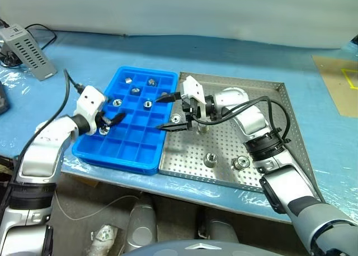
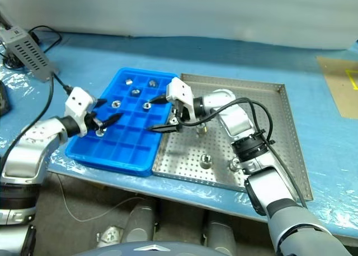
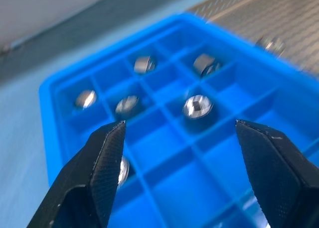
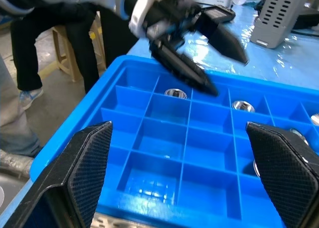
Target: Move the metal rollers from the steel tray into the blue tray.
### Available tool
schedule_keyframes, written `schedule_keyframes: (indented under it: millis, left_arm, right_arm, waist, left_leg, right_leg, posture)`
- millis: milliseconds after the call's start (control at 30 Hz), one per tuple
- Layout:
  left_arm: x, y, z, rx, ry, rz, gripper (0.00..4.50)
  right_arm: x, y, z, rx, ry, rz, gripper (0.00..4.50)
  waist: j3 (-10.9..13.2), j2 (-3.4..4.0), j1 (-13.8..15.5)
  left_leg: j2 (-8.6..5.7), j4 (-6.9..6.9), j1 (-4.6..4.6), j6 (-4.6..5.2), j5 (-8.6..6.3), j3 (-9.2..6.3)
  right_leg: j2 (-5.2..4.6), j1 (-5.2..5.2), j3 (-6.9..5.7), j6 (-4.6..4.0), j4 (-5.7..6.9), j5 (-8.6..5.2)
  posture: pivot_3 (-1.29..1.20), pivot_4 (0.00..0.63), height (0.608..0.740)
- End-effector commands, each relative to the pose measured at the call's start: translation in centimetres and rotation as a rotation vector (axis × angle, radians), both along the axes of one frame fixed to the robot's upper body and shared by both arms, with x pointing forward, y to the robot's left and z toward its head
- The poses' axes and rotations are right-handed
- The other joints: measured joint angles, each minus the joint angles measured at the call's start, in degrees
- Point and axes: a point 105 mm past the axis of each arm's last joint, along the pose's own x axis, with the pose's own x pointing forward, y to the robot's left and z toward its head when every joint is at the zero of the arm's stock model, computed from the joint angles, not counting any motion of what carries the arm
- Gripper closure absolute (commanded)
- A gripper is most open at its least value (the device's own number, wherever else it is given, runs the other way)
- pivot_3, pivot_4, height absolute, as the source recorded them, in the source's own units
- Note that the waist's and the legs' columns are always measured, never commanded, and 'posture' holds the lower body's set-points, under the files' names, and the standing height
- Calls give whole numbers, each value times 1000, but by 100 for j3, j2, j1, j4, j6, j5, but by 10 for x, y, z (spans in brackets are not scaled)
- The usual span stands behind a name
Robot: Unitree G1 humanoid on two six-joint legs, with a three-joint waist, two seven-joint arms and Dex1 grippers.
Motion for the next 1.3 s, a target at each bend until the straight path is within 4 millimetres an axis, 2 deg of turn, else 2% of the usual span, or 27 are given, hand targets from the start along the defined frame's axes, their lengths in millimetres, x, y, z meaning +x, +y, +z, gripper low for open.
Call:
schedule_keyframes:
  millis: [33, 133, 300, 400, 500, 633, 833, 1067, 1300]
  left_arm:
    - [6, -10, 20, 7, -37, -89, 801]
    - [19, -25, 20, 33, -29, -160, 801]
    - [42, -77, 10, 44, -23, -319, 801]
    - [37, -112, -3, 74, 27, -500, 801]
    - [31, -136, -15, 115, 68, -634, 801]
    - [28, -151, -33, 178, 107, -733, 801]
    - [28, -162, -46, 226, 129, -797, 801]
    - [38, -158, -60, 292, 145, -773, 801]
    - [38, -172, -74, 291, 165, -761, 801]
  right_arm:
    - [4, -14, 17, 43, -55, -63, 0]
    - [7, -25, 18, 45, -65, -123, 0]
    - [5, -45, 17, 59, -67, -240, 0]
    - [0, -56, 18, 86, -45, -310, 0]
    - [-7, -70, 18, 97, -34, -379, 0]
    - [-12, -89, 18, 93, -41, -478, 0]
    - [-27, -108, 9, 68, -26, -576, 0]
    - [-50, -117, -14, 26, 53, -626, 0]
    - [-51, -116, -15, 59, 66, -673, 0]
  waist:
    - [0, 0, -55]
    - [0, -1, -141]
    - [0, -2, -258]
    - [0, -4, -415]
    - [0, -4, -525]
    - [0, -4, -731]
    - [0, -4, -871]
    - [0, -4, -914]
    - [0, -4, -913]
  left_leg:
    - [-3, 1, 0, 0, 0, 0]
    - [-6, 2, 2, -11, 8, 0]
    - [-15, 2, 2, -17, 12, 1]
    - [-17, 5, 0, -15, 11, 2]
    - [-17, 1, 2, -13, 10, 3]
    - [-17, 4, 9, -6, 7, 12]
    - [-18, 4, 37, 13, -5, 16]
    - [-19, 5, 41, 28, -14, 18]
    - [-24, 10, 43, 40, -22, 19]
  right_leg:
    - [0, 0, 2, 0, 1, 0]
    - [-1, 2, 5, 1, 3, 1]
    - [-1, 8, 9, 3, -3, 2]
    - [-1, 7, 14, 5, -7, 3]
    - [-1, 7, 14, 4, -10, 3]
    - [-1, 8, 21, 4, -9, 3]
    - [-1, 36, 27, 4, -13, 3]
    - [-1, 44, 30, 5, -29, 3]
    - [-6, 57, 31, 6, -41, 4]
  posture:
    - [72, 150, 740]
    - [15, 150, 740]
    - [-98, 150, 740]
    - [-192, 150, 740]
    - [-273, 150, 740]
    - [-345, 150, 740]
    - [-436, 150, 740]
    - [-457, 150, 740]
    - [-463, 150, 740]
